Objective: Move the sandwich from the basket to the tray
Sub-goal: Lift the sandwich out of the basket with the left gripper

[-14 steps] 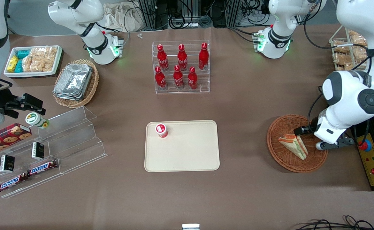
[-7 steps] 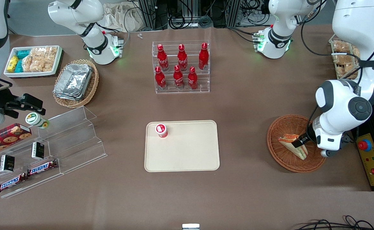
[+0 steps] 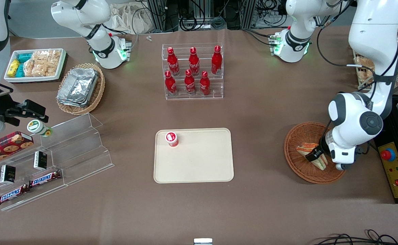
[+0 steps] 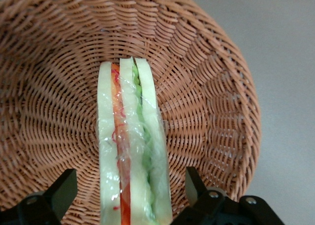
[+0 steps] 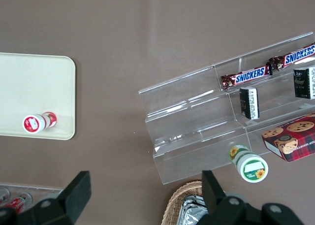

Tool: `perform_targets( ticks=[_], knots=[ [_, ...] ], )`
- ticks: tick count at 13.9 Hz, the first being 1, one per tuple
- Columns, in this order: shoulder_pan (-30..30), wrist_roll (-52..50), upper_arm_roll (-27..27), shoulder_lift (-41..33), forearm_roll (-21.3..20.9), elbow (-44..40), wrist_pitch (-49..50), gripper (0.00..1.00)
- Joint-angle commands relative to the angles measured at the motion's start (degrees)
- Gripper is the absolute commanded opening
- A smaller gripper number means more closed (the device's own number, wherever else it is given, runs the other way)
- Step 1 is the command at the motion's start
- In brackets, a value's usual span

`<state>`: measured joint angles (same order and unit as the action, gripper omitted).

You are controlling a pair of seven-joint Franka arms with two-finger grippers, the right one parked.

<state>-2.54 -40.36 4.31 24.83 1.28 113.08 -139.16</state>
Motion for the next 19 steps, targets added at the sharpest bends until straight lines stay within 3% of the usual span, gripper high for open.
perform_targets(
  ticks=[1,3,7,8,11,15,19],
  knots=[
    [-0.09,-1.48,0.18,0.30,-0.05,0.82,-2.25,0.84],
    [-0.18,-1.48,0.09,0.39,-0.23,0.73,-2.25,0.66],
    [-0.01,-2.70,0.18,-1.97,-0.23,0.91,-0.07,0.08],
    [0.17,-2.88,0.18,-3.46,-0.23,0.30,2.90,0.00],
    [0.87,-3.59,0.27,-8.56,-0.14,-6.35,18.69,0.00],
    [0.96,-3.85,4.03,-10.68,0.48,-22.60,43.57,0.00],
    [0.88,-2.28,10.09,-10.95,0.48,-28.09,49.25,0.00]
  ],
)
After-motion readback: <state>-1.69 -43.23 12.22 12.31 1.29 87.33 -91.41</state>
